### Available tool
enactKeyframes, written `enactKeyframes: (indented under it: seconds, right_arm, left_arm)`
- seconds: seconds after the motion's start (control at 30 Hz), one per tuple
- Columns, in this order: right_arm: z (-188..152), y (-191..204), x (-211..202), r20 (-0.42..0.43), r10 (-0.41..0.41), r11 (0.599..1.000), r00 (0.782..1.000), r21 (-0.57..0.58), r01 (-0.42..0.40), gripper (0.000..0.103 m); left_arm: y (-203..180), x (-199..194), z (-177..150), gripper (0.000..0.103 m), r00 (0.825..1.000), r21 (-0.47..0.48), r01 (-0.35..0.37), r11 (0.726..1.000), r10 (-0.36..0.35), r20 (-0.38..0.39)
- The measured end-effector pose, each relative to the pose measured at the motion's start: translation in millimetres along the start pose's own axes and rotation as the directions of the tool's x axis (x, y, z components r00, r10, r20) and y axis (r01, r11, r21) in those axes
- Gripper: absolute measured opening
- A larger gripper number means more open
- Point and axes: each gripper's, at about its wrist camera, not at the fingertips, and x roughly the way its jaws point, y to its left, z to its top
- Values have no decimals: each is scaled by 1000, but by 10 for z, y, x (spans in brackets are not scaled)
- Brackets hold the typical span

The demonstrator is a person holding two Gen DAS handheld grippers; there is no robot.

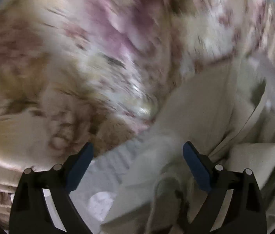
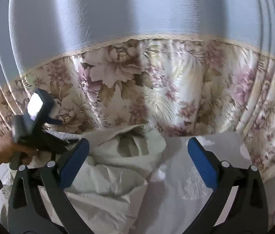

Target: Fold large clothes

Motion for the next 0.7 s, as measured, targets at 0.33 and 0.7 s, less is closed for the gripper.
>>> enactKeyframes:
  seconds: [0.33,0.7]
  right_arm:
    - [-99,82,493,-92,20,1000,996,-21,-22,100]
    - [-25,106,160,-67,-15,1000,998,-17,14,100]
  left_arm:
    - [120,19,-10,3,985,-151,171,974,-167,39]
    - [799,-1630,-10,2,937,-211,-25,977,96,336]
